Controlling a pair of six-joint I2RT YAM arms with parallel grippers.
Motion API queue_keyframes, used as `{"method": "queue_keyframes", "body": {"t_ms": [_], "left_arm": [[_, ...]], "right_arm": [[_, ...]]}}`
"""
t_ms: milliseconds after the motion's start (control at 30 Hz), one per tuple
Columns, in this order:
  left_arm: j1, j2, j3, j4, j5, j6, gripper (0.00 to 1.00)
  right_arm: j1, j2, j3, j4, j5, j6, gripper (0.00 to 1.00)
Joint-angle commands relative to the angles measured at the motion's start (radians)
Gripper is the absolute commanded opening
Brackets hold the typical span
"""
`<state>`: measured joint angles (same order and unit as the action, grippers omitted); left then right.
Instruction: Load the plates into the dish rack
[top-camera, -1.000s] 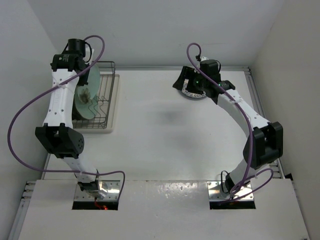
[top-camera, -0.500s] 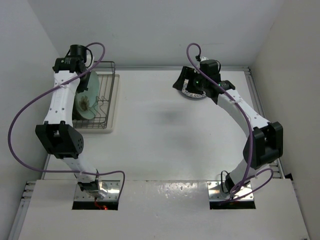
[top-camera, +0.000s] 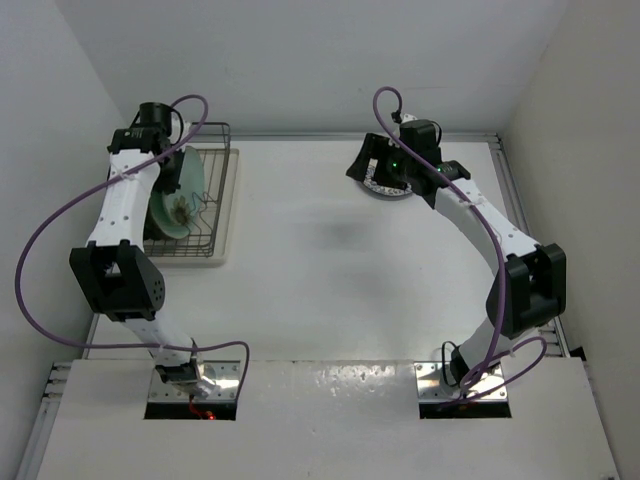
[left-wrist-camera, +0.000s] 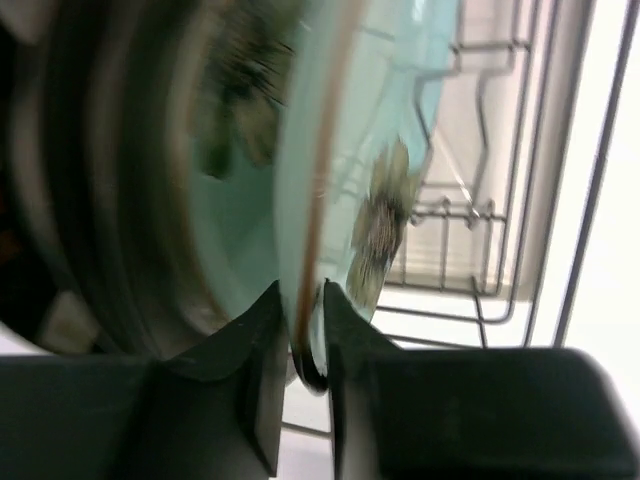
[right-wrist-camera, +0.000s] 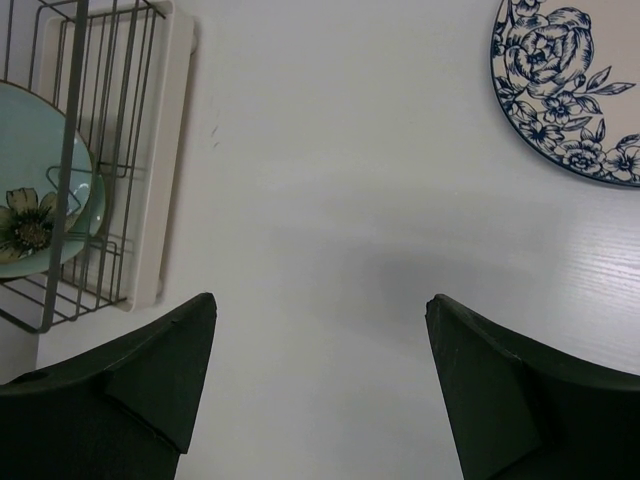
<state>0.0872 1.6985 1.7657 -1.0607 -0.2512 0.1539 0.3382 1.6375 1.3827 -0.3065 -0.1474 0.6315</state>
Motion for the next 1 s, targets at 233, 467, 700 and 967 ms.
{"method": "queue_keyframes", "body": {"t_ms": [233, 467, 700, 967], "left_arm": [[0.014, -0.04, -0.063, -0.038, 0.102, 0.049, 0.32], [0.014, -0.04, 0.012, -0.056, 0.069, 0.058, 0.52], [-0.013, -0.016, 0.251, -0.133, 0.069, 0.145, 1.0], [-0.089, -0.058, 0.352, -0.044, 0.068, 0.251, 1.0]], "right_arm": [[-0.022, -0.041, -0.019, -0.002, 0.029, 0.014, 0.87], [-0.039, -0.068, -0.071, 0.026, 0.035, 0.033, 0.9], [-0.128, -0.068, -0.112, 0.018, 0.061, 0.06, 0.95], [-0.312, 0.053, -0.123, -0.011, 0.115, 0.217, 0.97]]}}
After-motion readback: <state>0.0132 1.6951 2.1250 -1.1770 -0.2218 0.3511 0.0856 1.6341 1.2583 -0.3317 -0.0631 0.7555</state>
